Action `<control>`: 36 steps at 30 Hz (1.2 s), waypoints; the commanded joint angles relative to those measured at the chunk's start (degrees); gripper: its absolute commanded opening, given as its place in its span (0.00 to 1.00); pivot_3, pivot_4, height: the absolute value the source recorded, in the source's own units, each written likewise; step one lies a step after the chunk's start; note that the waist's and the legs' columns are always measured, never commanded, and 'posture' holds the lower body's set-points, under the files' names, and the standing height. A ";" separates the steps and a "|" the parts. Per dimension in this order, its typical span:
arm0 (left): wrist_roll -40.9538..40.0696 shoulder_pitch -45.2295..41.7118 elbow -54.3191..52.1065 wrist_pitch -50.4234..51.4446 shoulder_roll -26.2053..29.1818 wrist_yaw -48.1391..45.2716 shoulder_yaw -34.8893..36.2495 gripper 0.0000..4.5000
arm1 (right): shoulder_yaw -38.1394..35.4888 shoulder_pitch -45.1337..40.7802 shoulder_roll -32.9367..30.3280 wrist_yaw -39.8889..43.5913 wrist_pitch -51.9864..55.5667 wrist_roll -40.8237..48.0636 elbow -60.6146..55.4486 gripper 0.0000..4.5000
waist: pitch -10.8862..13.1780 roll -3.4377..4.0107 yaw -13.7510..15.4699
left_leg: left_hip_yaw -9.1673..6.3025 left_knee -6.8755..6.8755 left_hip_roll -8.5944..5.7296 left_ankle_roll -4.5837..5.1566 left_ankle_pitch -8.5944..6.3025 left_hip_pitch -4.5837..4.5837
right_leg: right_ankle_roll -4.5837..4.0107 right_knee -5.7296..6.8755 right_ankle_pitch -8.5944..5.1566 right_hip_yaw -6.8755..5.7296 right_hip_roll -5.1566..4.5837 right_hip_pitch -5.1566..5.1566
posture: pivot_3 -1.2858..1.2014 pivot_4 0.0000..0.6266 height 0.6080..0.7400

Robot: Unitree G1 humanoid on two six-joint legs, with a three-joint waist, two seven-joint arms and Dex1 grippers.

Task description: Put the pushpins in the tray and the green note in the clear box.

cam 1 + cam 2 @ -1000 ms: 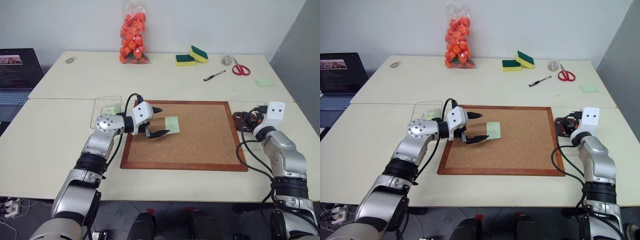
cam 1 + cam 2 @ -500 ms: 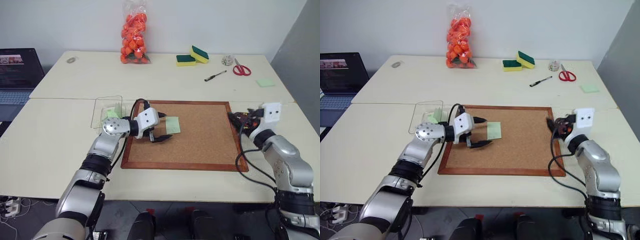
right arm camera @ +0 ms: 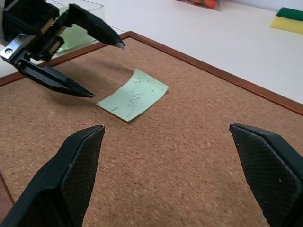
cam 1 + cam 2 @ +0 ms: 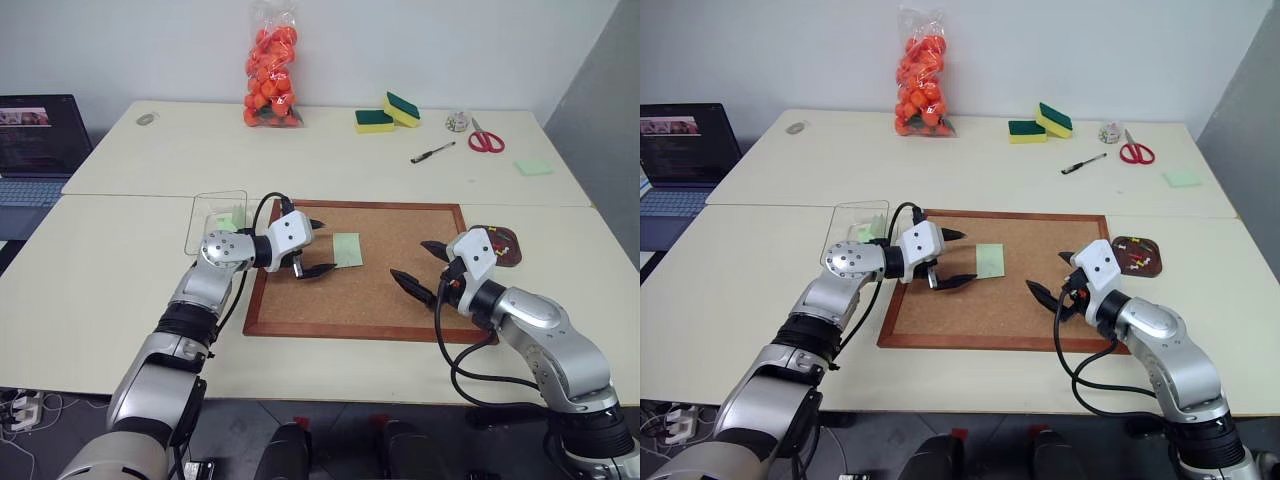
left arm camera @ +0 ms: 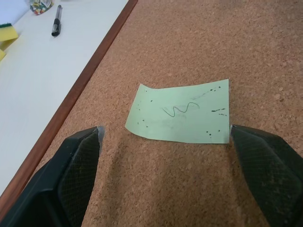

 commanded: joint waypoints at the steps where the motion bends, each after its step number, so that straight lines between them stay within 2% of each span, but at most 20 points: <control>1: -0.38 -1.37 -0.96 -0.09 -1.47 -0.49 -0.66 1.00 | -0.64 -0.23 -0.36 1.25 0.47 1.47 -3.53 1.00 | 0.00 0.00 -0.02 | 0.01 0.00 0.00 0.00 0.00 0.00 | 0.00 0.00 0.00 0.01 0.00 0.00 | 0.52 0.24 1.00; 15: 6.13 -3.72 4.97 -1.37 -4.63 0.91 -6.02 1.00 | -2.58 5.13 -0.19 -0.22 4.02 2.62 -9.33 1.00 | 0.00 0.00 -0.03 | -0.01 0.03 0.00 0.00 0.00 0.03 | 0.00 0.02 0.00 0.00 0.01 0.05 | 0.52 0.24 1.00; 18: 7.19 -4.21 6.44 -1.40 -4.98 1.41 -6.50 0.90 | -2.96 5.40 -0.17 -0.44 4.70 3.00 -10.28 1.00 | 0.00 0.00 -0.03 | -0.01 0.05 -0.01 0.00 0.00 0.05 | 0.00 0.02 0.00 -0.01 0.00 0.08 | 0.52 0.24 1.00; 26: 6.43 -5.27 8.01 4.85 -5.61 0.72 -6.23 0.52 | -3.41 4.88 -0.12 -0.71 6.22 4.50 -11.42 1.00 | -0.01 0.00 -0.04 | -0.02 0.11 -0.01 0.03 0.02 0.11 | 0.04 0.06 0.02 -0.01 0.01 0.15 | 0.52 0.24 1.00; 36: 5.94 -6.67 9.31 7.69 -5.41 0.87 -5.57 0.13 | -3.28 4.45 -0.07 -1.39 6.84 5.66 -11.87 1.00 | -0.01 0.00 -0.17 | -0.04 0.11 0.01 0.08 0.05 0.14 | 0.08 0.09 0.04 -0.02 0.05 0.17 | 0.52 0.24 1.00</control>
